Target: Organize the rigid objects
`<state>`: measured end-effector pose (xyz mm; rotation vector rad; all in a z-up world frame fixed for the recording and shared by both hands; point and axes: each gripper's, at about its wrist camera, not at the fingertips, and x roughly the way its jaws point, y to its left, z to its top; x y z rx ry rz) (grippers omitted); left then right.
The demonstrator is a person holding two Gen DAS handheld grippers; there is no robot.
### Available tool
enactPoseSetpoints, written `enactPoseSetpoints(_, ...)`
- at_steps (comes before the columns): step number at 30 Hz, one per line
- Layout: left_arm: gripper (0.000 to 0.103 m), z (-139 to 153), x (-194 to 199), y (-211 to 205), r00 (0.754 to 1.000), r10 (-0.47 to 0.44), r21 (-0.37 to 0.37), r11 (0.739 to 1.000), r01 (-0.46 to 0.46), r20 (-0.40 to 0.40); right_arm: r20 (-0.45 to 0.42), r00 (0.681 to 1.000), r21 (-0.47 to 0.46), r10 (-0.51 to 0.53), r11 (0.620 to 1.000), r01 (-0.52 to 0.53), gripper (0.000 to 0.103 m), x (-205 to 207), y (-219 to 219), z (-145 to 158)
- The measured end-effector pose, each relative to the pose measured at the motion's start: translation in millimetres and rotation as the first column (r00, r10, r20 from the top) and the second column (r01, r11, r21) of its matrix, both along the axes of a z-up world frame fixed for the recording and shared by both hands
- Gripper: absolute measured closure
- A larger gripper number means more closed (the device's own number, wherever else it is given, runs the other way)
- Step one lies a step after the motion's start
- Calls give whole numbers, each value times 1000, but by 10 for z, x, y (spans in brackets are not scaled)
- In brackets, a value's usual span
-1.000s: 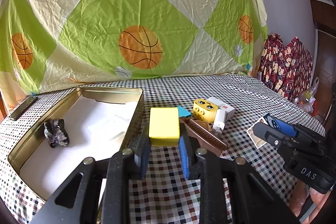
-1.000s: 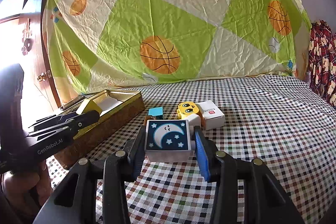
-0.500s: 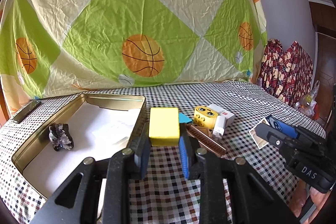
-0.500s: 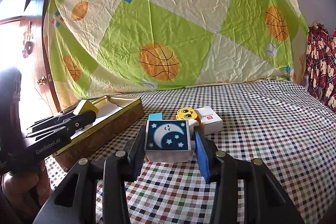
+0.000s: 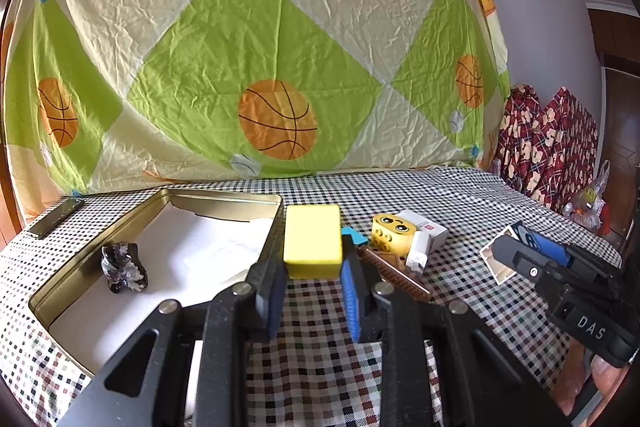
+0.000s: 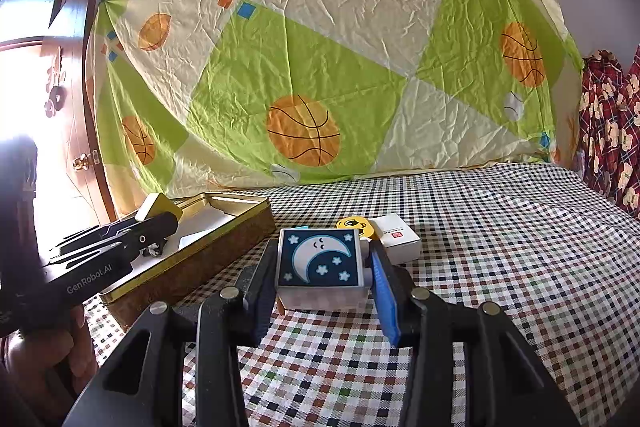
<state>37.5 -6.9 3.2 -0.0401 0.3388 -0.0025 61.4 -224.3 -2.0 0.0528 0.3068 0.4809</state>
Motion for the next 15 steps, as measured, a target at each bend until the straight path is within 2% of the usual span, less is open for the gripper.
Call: enactPoseSetpoints(15,80,31,-65,15,999,13,-3,1000,-13,37,53,998,15,-15,1000,15,58,-82,-15,22)
